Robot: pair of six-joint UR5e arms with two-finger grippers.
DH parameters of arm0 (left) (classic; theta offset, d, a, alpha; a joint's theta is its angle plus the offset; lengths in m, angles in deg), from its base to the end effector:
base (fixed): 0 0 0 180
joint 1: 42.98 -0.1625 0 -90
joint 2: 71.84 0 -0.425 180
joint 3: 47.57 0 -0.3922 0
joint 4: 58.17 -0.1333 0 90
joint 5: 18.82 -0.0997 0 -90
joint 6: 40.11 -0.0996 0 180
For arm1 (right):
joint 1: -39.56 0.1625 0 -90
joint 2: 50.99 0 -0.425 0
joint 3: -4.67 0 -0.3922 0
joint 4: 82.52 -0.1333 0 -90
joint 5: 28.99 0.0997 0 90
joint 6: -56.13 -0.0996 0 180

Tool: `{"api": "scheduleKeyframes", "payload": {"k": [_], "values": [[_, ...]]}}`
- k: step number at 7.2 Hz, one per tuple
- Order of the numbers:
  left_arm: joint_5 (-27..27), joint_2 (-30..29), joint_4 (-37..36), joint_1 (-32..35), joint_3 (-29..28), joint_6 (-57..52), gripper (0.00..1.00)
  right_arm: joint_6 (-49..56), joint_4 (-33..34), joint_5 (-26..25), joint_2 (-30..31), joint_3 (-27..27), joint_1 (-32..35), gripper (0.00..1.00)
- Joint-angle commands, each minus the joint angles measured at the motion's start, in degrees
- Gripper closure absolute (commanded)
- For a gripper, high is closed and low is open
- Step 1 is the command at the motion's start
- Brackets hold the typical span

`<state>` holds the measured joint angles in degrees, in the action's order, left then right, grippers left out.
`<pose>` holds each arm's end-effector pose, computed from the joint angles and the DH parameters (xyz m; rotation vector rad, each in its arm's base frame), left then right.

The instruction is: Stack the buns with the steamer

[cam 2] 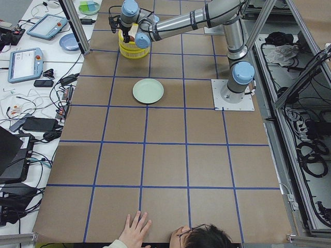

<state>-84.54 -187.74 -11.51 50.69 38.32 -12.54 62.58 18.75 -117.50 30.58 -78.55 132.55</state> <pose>-0.2172 -0.6634 0.3514 0.4371 -2.5828 0.3281 0.1654 -0.5614 0.4901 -0.2593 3.0988 -0.2628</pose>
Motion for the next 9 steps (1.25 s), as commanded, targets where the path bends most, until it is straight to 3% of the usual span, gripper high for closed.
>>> {"api": "scheduleKeyframes", "payload": {"k": [1, 4, 6, 9], "values": [[-3.5, 5.1, 12.2, -5.5, -0.1, -17.6, 0.00, -0.3, 0.1, 0.0, 0.2, -0.4, 0.0, 0.00], [-25.9, 12.7, 29.0, -8.5, 0.1, -33.8, 0.00, -0.2, 0.0, -0.7, 0.5, -0.4, 0.1, 0.00], [-26.8, 19.9, 37.7, -8.2, 1.0, -33.7, 0.00, -0.5, 0.2, -0.2, 0.4, -0.5, 0.1, 0.00], [-26.7, 24.1, 40.4, -8.0, 2.2, -34.2, 0.00, -0.5, 0.4, 0.0, 0.4, -0.5, 0.1, 0.00]]}}
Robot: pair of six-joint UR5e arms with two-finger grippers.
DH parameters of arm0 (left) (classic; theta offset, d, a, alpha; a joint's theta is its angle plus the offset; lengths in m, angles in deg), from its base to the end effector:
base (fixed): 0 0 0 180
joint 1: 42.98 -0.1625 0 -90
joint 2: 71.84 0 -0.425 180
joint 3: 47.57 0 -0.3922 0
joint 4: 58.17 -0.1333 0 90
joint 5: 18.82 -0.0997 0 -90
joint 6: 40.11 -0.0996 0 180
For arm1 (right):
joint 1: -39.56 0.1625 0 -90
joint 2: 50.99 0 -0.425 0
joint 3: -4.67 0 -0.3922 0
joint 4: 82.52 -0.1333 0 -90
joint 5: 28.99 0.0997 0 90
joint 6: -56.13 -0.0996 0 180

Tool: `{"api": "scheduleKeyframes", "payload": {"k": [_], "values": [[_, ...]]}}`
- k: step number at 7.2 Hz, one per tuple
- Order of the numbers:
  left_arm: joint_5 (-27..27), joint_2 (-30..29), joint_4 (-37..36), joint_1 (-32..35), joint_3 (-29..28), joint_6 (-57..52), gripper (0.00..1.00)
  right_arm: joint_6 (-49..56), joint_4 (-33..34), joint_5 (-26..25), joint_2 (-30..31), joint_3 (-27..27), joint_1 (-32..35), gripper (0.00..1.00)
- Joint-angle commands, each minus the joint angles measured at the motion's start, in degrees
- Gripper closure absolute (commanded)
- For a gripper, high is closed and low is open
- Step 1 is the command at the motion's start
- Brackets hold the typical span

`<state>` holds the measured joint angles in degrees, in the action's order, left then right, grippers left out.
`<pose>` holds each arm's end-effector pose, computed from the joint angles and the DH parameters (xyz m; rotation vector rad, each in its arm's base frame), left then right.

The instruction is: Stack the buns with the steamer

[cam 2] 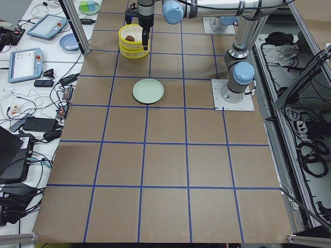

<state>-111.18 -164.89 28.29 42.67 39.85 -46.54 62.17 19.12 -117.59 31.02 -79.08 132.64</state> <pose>-0.0894 -0.5280 0.4896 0.0545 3.0941 -0.0766 0.1660 -0.5583 0.4905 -0.2505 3.0999 -0.2702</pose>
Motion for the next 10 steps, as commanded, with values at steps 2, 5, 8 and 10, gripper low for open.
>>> {"api": "scheduleKeyframes", "payload": {"k": [2, 5, 8, 10], "values": [[0.5, 1.3, -0.2, -0.1, 1.5, -0.3, 0.00, 0.0, 0.8, 0.3, -0.2, -0.1, 0.0, 0.00], [0.8, 1.3, -0.1, -0.5, 1.7, -0.3, 0.00, -0.1, 0.8, 0.4, -0.4, -0.1, 0.0, 0.00], [0.8, 1.0, 0.0, -0.8, 1.7, -0.3, 0.00, -0.1, -0.5, -0.8, 0.1, -0.1, 0.0, 0.00], [0.8, 0.7, 0.0, -0.8, 1.7, -0.2, 0.00, -0.1, -0.4, -0.7, 0.2, -0.6, 0.0, 0.00]]}}
